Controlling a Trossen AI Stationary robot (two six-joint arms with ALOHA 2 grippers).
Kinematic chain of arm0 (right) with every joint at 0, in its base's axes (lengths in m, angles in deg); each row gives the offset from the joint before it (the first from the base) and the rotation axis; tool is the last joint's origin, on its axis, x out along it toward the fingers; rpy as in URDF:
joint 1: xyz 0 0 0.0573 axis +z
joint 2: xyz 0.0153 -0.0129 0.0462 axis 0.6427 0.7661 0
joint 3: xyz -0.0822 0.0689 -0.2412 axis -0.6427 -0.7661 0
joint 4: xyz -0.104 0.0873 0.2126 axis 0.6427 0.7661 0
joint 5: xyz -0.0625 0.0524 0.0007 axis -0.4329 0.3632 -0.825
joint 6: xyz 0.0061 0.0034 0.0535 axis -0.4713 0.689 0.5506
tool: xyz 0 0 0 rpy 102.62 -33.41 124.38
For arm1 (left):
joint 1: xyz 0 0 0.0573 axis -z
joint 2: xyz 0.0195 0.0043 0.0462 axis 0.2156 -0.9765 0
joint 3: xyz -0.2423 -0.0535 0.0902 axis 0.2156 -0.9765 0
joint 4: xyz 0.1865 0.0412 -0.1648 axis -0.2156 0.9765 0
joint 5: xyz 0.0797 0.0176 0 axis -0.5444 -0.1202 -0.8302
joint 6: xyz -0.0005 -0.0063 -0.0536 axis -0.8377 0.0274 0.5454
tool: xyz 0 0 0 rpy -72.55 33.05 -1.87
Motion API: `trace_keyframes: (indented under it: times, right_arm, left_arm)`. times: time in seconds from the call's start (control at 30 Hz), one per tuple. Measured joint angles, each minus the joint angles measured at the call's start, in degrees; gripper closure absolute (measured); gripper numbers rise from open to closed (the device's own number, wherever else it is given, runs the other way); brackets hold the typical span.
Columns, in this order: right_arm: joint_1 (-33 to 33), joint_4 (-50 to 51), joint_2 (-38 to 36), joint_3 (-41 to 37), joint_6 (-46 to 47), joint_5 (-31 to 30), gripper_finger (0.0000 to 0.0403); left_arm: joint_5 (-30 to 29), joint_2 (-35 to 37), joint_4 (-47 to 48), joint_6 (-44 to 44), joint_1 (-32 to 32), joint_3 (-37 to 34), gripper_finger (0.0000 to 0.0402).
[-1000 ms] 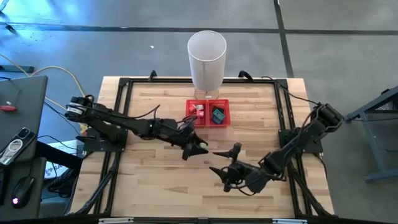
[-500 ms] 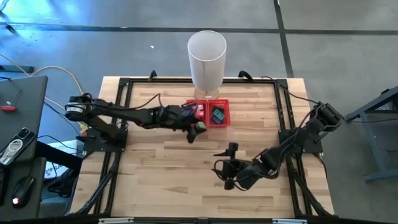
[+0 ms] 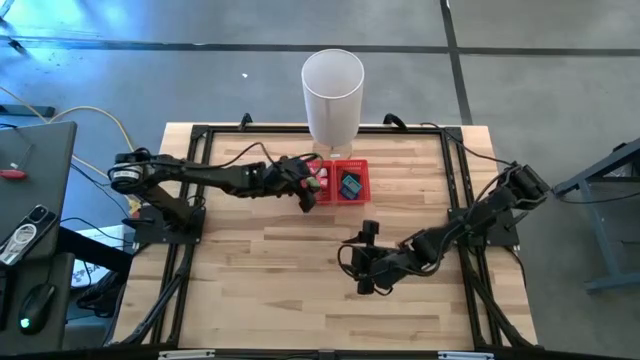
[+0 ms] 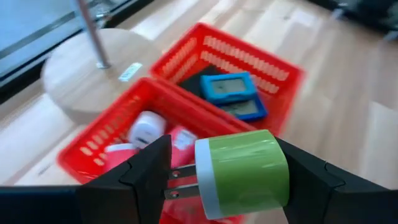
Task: Pick & Place Office items
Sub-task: Put the green charger adapter into the left red bin
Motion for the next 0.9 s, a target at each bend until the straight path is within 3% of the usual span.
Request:
trace_keyframes:
  times: [0.37,0.9]
  right_arm:
    - [-2.25,0.54,0.02,0.0,0.34,2.88,0.0143]
    - [-3.12,0.52,0.02,0.0,0.16,4.2,0.0143]
  left_arm:
    - [-5.84,-6.41,-1.24,0.04,-2.74,0.0,0.0169]
    - [-6.19,-12.41,-7.62,-1.47,-4.87,0.01,0.0166]
